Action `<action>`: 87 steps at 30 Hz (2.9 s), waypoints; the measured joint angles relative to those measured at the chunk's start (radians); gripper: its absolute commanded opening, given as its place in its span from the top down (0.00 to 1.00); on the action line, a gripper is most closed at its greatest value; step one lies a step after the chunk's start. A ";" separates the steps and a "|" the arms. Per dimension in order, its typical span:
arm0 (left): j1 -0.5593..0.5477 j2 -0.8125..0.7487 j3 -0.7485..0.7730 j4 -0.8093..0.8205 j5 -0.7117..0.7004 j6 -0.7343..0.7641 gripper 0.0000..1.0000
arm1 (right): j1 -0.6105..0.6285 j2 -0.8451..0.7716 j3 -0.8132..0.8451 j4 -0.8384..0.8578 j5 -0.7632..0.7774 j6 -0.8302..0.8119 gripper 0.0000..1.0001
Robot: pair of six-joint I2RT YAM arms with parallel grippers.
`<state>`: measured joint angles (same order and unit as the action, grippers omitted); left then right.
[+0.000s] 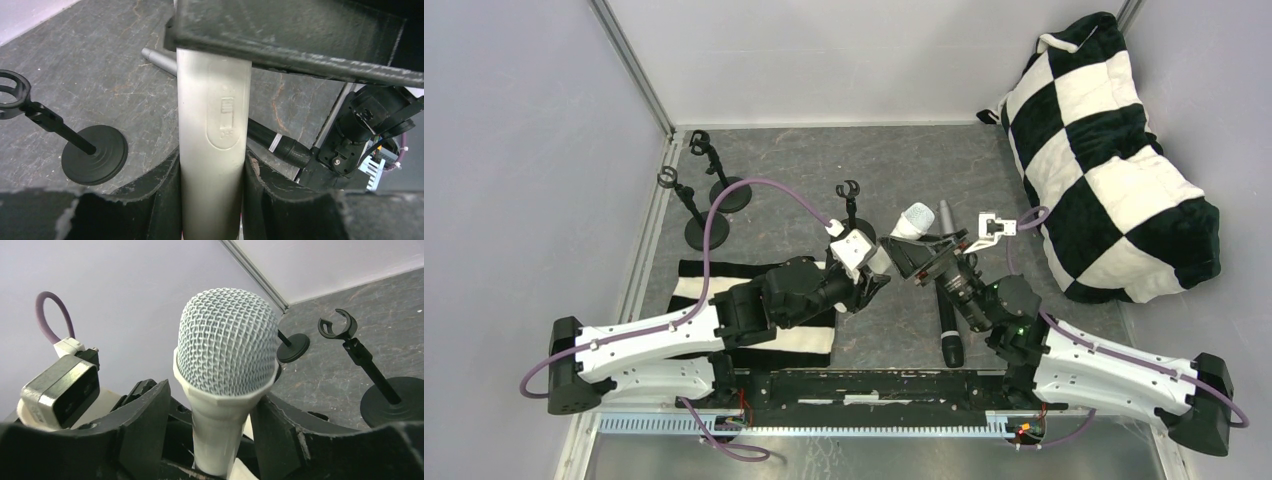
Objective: Attach the microphones to the stand
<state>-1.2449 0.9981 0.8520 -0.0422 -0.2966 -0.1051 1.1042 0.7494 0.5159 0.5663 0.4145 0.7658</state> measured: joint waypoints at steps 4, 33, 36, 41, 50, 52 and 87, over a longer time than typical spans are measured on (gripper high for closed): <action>0.000 0.007 0.000 -0.009 0.014 0.000 0.98 | 0.000 0.038 0.007 0.010 -0.007 -0.009 0.37; 0.000 0.007 0.000 -0.008 0.062 -0.002 0.94 | -0.007 0.178 0.028 0.103 0.024 -0.038 0.39; 0.000 0.007 0.000 -0.008 0.047 -0.013 0.94 | -0.007 0.180 0.028 0.112 0.014 -0.038 0.39; 0.000 0.007 0.000 -0.008 0.012 -0.029 0.93 | -0.007 0.182 0.028 0.133 0.005 -0.031 0.43; 0.000 0.007 -0.001 -0.008 0.006 -0.034 0.90 | -0.008 0.211 0.026 0.162 -0.007 -0.018 0.61; 0.000 0.006 -0.002 -0.007 0.006 -0.034 0.78 | -0.009 0.217 0.026 0.171 -0.015 -0.009 0.92; 0.372 -0.055 -0.556 0.554 -0.104 -0.248 0.00 | -0.024 -0.080 -0.087 -0.314 0.087 -0.567 1.00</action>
<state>-0.8726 0.9436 0.2962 0.5117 -0.4004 -0.3531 1.0805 0.6689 0.4290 0.2527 0.5011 0.1989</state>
